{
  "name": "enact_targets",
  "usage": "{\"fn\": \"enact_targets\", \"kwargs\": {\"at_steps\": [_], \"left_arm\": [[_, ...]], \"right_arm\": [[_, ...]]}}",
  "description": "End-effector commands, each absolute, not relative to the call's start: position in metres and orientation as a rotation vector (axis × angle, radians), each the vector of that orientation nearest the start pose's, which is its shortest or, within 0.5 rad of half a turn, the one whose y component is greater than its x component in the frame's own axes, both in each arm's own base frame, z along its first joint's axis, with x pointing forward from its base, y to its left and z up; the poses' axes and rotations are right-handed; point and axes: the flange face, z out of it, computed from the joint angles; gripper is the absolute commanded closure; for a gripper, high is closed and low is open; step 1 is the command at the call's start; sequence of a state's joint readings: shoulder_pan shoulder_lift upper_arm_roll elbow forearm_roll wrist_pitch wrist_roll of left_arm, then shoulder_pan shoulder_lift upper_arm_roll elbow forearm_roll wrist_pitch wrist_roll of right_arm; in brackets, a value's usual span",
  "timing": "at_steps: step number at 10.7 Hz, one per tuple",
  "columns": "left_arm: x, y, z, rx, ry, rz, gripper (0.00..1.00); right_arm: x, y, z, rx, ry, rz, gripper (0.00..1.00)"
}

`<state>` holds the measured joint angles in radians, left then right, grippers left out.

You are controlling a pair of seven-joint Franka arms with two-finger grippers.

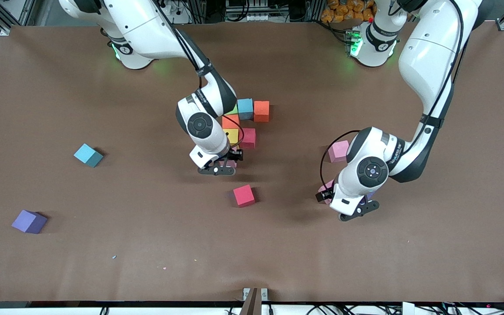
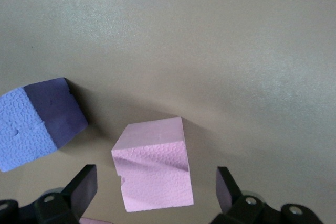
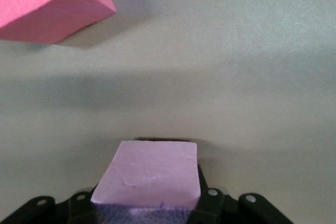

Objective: Arrange 11 blocks into digit 3

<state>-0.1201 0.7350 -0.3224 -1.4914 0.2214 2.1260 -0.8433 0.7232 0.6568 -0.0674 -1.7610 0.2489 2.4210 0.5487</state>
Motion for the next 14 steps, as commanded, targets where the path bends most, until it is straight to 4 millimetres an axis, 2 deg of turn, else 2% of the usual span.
{"fn": "enact_targets", "kwargs": {"at_steps": [1, 7, 8, 10, 11, 13, 14], "left_arm": [[0.661, -0.259, 0.249, -3.103, -0.525, 0.127, 0.00], [0.657, -0.258, 0.226, -3.081, -0.525, 0.169, 0.00], [0.657, -0.258, 0.221, -3.078, -0.523, 0.179, 0.00], [0.656, -0.255, 0.206, -3.069, -0.528, 0.203, 0.00], [0.656, -0.253, 0.205, -3.066, -0.532, 0.206, 0.00], [0.656, -0.252, 0.204, -3.063, -0.534, 0.206, 0.01], [0.656, -0.252, 0.204, -3.063, -0.537, 0.206, 0.14]], "right_arm": [[0.512, 0.402, 0.195, -3.051, 0.078, 0.107, 0.57], [0.507, 0.407, 0.189, -3.043, 0.092, 0.114, 0.57], [0.505, 0.408, 0.186, -3.044, 0.087, 0.121, 0.54], [0.508, 0.406, 0.188, -3.041, 0.086, 0.116, 0.18], [0.509, 0.406, 0.189, -3.040, 0.084, 0.112, 0.10], [0.511, 0.404, 0.190, -3.039, 0.082, 0.112, 0.10], [0.509, 0.406, 0.190, -3.039, 0.084, 0.113, 0.10]]}}
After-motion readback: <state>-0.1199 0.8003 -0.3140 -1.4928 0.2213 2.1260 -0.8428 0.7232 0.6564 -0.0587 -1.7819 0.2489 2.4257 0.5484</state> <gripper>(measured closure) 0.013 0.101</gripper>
